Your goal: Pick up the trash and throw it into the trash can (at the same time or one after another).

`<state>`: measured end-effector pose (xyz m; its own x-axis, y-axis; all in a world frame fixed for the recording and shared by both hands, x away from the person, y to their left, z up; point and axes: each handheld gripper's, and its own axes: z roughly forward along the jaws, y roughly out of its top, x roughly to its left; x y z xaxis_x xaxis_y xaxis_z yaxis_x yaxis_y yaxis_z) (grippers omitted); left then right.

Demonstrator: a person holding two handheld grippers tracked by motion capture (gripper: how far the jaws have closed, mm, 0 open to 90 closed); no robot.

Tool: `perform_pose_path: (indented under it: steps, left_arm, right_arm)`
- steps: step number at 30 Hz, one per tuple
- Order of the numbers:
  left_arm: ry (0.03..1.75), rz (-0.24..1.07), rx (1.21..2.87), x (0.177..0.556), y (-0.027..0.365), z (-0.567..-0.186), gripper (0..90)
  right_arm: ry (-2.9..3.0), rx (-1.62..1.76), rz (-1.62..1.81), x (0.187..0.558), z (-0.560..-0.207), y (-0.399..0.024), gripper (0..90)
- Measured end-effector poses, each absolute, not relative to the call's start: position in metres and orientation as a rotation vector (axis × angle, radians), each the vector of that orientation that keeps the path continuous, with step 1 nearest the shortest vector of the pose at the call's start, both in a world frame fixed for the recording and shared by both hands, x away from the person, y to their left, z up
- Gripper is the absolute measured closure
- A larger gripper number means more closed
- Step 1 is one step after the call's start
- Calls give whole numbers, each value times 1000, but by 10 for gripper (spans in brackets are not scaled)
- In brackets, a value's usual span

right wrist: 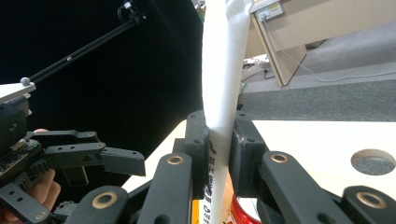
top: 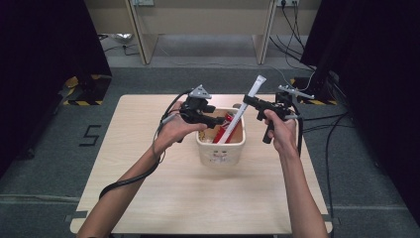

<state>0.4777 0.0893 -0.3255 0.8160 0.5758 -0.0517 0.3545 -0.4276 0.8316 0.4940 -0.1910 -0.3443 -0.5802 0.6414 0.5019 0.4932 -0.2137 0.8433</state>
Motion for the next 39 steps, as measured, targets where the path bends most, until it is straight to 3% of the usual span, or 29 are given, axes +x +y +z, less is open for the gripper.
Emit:
perform_pose_path:
  steps: [5,6,8,11,21,39]
  left_arm:
    - [695,286,2059,476,98,-332,400]
    - [700,284,2057,475,99,-333,399]
    - [700,285,2064,475,101,-336,398]
    - [705,283,2057,474,104,-338,396]
    - [720,291,2038,468,122,-341,396]
    - [777,306,1997,457,152,-355,335]
  right_arm:
    - [1931,1385,1878,496,-354,-189,778]
    - [1961,1387,1863,496,-357,-187,731]
    - [2024,1407,1819,497,-360,-184,553]
    - [2045,1402,1727,495,-360,-186,383]
    - [2034,1337,1566,473,-351,-213,199]
    - [2026,1276,1284,447,-367,-232,165]
